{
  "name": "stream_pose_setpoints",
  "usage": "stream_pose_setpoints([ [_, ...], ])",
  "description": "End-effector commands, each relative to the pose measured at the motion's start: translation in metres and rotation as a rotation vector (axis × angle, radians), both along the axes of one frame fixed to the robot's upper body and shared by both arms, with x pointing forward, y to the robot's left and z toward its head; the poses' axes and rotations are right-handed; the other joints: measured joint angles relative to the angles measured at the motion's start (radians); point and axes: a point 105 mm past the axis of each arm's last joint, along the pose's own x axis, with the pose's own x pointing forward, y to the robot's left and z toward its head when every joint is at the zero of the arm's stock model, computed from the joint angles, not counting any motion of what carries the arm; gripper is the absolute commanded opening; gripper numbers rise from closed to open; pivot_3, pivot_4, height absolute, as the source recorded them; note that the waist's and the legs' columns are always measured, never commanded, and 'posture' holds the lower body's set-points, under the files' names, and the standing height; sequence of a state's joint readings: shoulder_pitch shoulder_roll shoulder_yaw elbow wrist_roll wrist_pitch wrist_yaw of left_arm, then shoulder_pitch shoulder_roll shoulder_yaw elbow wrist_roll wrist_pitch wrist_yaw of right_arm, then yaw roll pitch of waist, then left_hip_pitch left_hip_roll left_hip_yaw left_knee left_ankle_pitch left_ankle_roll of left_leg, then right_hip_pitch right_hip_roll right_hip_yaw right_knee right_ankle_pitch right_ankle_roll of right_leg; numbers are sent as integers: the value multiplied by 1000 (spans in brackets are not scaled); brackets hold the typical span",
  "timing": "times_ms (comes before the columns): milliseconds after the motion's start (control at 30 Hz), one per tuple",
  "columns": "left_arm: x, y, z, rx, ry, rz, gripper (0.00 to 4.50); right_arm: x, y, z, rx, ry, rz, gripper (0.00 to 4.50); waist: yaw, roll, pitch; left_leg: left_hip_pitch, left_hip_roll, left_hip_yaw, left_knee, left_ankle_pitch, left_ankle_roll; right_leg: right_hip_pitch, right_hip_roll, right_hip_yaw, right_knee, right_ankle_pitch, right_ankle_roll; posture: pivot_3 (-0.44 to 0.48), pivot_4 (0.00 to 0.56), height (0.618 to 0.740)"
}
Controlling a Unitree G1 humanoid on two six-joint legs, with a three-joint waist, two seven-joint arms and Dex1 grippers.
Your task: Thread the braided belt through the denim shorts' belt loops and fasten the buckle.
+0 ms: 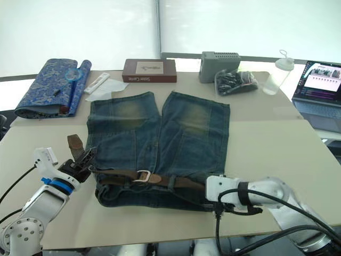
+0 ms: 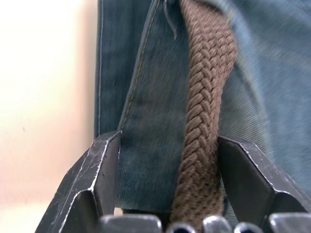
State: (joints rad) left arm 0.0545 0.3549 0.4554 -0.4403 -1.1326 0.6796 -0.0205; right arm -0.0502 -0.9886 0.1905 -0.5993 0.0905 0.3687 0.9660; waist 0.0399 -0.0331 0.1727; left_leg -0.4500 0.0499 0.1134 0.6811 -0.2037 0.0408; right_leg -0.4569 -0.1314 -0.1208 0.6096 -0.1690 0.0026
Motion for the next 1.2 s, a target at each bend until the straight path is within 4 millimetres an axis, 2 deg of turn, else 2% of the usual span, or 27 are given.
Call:
stream_pose_setpoints([
  [33, 0, -3, 10, -2, -39, -15, 0, -2, 2, 7, 3, -9, -21, 3267, 0, 0, 0, 0, 0, 0, 0, 0, 0, 0, 0, 0, 0, 0, 0, 0, 150, 709],
  [200, 1, -12, 10, 5, -40, -47, 0, -4, 6, -2, 4, 41, -91, 3267, -1, 0, 0, 1, 1, 0, 0, 0, 0, 0, 1, 0, 1, 0, 0, 0, 150, 709],
  [333, 4, -25, 15, 19, -61, -90, 0, 19, -3, -11, -6, 9, -285, 3267, -3, -1, 0, 1, 1, 0, 0, 0, 0, 0, 1, -1, 0, 0, 0, 0, 150, 709],
  [433, 5, -34, 18, 18, -72, -113, 0, 21, -12, -24, -50, 71, -350, 2513, -3, -1, -1, 3, 1, 0, 0, 0, 0, 0, 0, 0, 0, 0, 0, 0, 150, 709],
  [667, 10, -48, 28, 27, -113, -148, 0, 18, -32, -36, -129, 205, -406, 79, 7, -2, -3, 4, 0, 0, 0, 0, 0, 1, -1, 0, -3, 0, 0, 0, 150, 709],
  [800, 16, -56, 37, 17, -147, -159, 0, 32, -51, -24, -155, 142, -469, 28, 14, -2, -3, 4, 0, 0, 0, 0, 0, 2, -1, -1, -5, 0, 0, 0, 150, 709],
  [1067, 36, -78, 55, -23, -216, -192, 0, 58, -106, 1, -259, -41, -642, 28, 27, -2, -3, 1, -1, 1, 0, 0, 1, 2, -1, 0, -8, 1, 1, 0, 150, 709],
  [1133, 40, -85, 58, -17, -227, -210, 0, 58, -108, 2, -262, -54, -638, 28, 26, -2, -3, -2, -1, 1, 1, 0, 1, 3, 0, 0, -7, 1, 2, 0, 150, 709],
  [1200, 43, -93, 60, -7, -234, -234, 0, 55, -101, 1, -224, -29, -606, 28, 23, -3, -3, -3, -1, 1, 2, 1, 2, 1, 0, 0, -3, 2, 2, 0, 150, 709],
])
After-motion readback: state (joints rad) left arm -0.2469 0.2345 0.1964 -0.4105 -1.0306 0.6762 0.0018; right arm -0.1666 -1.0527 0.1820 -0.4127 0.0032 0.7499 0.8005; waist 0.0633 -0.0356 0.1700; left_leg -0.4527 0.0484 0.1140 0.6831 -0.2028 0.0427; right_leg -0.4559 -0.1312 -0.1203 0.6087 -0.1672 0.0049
